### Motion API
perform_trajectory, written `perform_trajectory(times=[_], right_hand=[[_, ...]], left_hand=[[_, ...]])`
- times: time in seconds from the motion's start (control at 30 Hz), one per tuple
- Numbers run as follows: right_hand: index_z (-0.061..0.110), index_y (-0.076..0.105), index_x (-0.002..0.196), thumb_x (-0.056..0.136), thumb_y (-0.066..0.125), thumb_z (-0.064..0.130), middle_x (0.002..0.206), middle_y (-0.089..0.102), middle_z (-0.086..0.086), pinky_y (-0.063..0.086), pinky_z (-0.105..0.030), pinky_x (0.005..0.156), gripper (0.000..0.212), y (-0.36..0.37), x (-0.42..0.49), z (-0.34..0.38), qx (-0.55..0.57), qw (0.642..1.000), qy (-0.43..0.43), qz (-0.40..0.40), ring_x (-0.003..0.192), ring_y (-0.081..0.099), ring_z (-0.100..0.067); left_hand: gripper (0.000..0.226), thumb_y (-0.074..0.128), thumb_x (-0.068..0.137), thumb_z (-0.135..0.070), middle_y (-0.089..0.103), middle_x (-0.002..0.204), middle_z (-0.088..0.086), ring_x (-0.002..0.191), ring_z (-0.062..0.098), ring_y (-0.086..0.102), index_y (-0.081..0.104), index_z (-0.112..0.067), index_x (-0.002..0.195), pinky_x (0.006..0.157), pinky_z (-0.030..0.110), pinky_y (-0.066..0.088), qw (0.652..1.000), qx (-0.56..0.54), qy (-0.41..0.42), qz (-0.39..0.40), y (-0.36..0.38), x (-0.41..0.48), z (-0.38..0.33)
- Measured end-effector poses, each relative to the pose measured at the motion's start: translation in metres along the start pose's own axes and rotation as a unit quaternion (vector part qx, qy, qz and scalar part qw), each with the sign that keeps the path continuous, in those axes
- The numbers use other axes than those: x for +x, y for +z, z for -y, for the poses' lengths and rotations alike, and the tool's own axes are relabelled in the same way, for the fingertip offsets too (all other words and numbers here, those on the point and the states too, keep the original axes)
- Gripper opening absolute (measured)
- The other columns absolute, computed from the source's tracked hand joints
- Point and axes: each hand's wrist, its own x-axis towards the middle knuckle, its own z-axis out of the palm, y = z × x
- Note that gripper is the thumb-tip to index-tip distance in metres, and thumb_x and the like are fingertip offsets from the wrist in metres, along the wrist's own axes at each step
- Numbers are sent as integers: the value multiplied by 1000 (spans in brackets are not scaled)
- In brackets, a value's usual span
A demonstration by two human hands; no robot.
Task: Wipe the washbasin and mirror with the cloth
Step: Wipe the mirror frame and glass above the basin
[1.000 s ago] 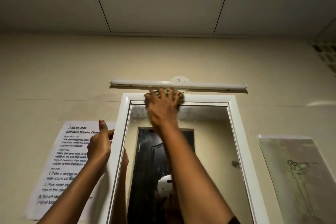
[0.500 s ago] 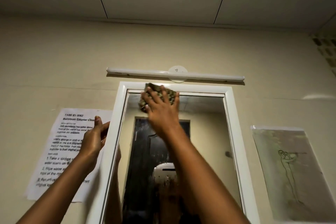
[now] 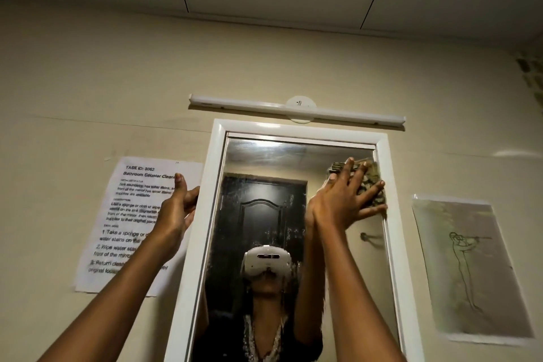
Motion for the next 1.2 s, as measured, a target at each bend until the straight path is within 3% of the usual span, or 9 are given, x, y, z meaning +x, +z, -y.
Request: perform_trajectory(times=[0.17,0.27,0.37,0.53,0.7,0.8,0.9,1.03,1.2], right_hand=[[37,6,149,93,42,28,160,2,6,-30,-63,98,67,20,-43,74,24,982,-173,74,144,-15,-34],[36,13,148,92,41,32,160,9,5,-30,-62,97,62,29,-97,119,30,925,-348,151,145,-8,-36],[30,21,148,95,37,41,160,11,4,-31,-60,95,56,32,-133,133,-15,858,-469,208,146,-11,-36],[32,24,147,98,33,40,159,18,7,-21,-59,107,51,29,-130,110,-35,820,-534,204,148,-8,-29],[41,13,147,96,35,36,160,13,7,-15,-60,111,56,16,-83,61,-46,860,-474,186,148,-3,-26],[41,14,146,94,38,26,160,9,5,-19,-55,111,59,-4,-42,7,-33,929,-342,137,148,-5,-25],[38,21,146,91,46,22,161,9,0,-13,-58,112,63,-31,-14,-59,-50,980,-171,91,147,-3,-31],[40,15,147,98,39,32,161,10,0,-2,-60,116,56,-51,-37,-111,-43,997,-38,54,147,2,-34],[34,21,148,98,40,30,160,16,-1,3,-57,117,53,-40,-84,-102,-16,997,78,12,146,6,-37]], left_hand=[[80,19,94,-59,53,139,20,131,26,47,48,4,135,112,34,34,998,-57,-7,-5,0,-2,1],[86,13,92,-64,52,137,20,128,25,49,49,1,134,105,31,38,995,-92,-24,-4,-2,-5,3],[90,12,89,-68,56,125,21,110,26,57,46,1,136,85,30,47,990,-125,-58,-3,-10,-11,10],[79,20,95,-58,42,146,22,138,29,39,37,4,141,110,34,33,987,-132,-81,-31,-21,-16,29],[34,46,97,-21,63,122,18,92,22,62,60,-2,122,78,27,48,998,22,-43,-43,-16,-8,27],[31,56,90,-4,65,120,22,94,25,60,63,-2,120,83,31,51,994,72,-19,-78,-15,-8,27],[31,56,90,-12,67,119,17,96,27,63,64,-3,119,88,36,53,993,60,-20,-95,-8,-17,22],[37,53,93,-26,68,117,15,106,31,63,64,-4,120,103,44,47,994,56,-31,-86,-6,-30,17],[40,49,95,-31,66,110,13,93,23,61,61,-3,121,85,35,50,998,33,-40,-46,-9,-35,13]])
